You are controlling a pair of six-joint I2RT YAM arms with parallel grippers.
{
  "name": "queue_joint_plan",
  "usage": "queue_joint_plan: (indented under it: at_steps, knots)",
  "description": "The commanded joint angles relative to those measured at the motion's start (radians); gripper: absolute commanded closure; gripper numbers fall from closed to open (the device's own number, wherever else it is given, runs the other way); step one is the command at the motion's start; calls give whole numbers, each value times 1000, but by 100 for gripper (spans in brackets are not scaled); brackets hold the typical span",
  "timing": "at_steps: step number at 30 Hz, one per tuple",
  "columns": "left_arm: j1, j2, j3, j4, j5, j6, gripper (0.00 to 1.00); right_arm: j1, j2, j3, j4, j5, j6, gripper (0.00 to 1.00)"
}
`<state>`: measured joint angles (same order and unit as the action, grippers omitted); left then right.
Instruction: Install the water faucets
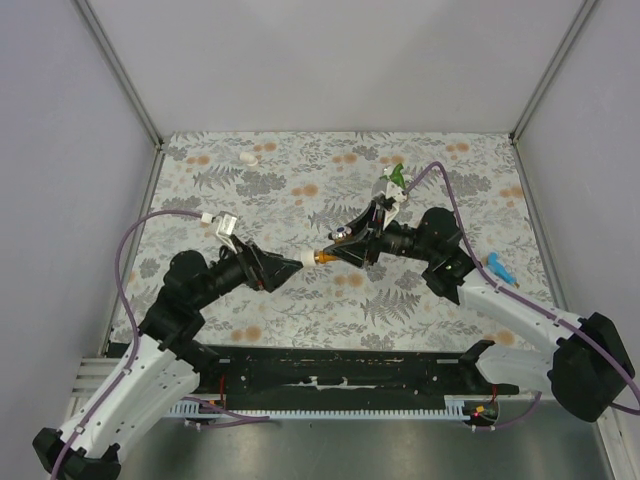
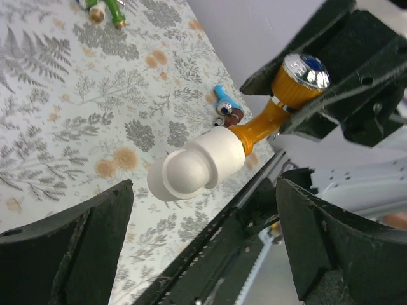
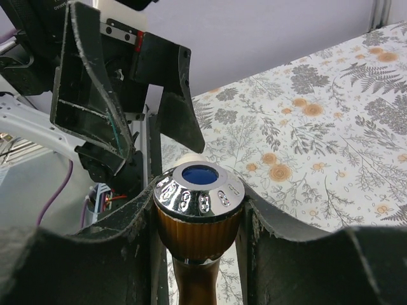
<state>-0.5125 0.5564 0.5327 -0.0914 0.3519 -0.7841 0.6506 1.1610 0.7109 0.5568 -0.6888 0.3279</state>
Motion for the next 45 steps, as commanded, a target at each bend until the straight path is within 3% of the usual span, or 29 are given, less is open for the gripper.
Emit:
queue_joint_plan:
  at_steps: [1,9,12,20,25,31,35,39,45]
  knots:
    - [2,-52,21,61,122,365,3,0,-41,22,69,-35,49,100]
    - [2,20,53,47,338,811,5,1,-66,42,40,-66,85,100]
    - [0,59,64,67,397,908,6,0,-72,42,40,-74,89,100]
    - [-8,141,36,295,509,884,23,-2,-73,47,32,-83,97,100]
    - [-20,207,43,338,547,861,33,0,-70,48,37,-81,106,100]
    - [-26,205,16,340,553,884,54,0,-73,48,31,-75,134,100]
    - [-29,182,9,341,530,905,97,0,-60,64,-26,-40,183,100]
    - [-40,125,-10,285,471,1021,98,0,-29,82,-116,37,305,100]
    - [-90,4,-29,136,265,1253,98,1,46,91,-192,54,514,100]
